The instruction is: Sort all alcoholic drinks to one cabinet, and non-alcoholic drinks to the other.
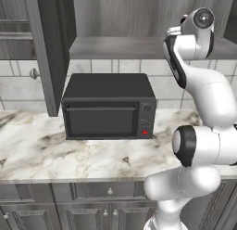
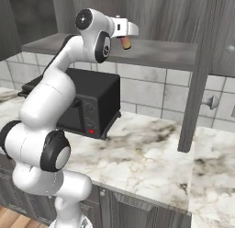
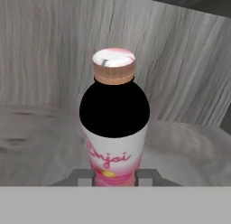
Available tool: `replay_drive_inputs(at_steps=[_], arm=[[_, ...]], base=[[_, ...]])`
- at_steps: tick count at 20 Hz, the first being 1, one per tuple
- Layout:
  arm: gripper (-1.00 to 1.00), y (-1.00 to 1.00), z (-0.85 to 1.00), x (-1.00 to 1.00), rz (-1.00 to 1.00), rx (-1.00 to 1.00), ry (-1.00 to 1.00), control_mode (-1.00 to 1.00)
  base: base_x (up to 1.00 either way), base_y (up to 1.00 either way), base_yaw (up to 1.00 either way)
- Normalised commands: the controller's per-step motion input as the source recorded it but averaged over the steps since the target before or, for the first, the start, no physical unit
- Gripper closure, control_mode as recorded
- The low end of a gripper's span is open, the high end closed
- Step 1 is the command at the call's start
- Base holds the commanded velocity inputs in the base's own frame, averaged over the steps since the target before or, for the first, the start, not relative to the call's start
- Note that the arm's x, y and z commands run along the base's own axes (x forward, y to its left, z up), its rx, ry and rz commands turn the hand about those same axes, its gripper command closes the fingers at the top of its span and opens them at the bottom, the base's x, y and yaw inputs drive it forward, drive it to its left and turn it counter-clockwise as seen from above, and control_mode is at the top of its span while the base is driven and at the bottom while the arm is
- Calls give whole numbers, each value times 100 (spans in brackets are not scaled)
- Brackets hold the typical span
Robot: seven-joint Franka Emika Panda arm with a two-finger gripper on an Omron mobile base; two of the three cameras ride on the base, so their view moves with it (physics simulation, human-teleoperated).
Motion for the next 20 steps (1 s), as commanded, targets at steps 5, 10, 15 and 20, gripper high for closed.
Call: replay_drive_inputs(at_steps=[5, 10, 15, 20], arm=[[100, -14, 0, 33, -2, 0, 0, -100], [100, -7, 0, 25, -2, 0, 0, -100], [100, 0, -7, 12, -1, 0, 0, -100], [100, 0, -16, 3, 0, 0, 0, -100]], base=[[0, 0, 0], [0, 0, 0], [0, 0, 0], [0, 0, 0]])
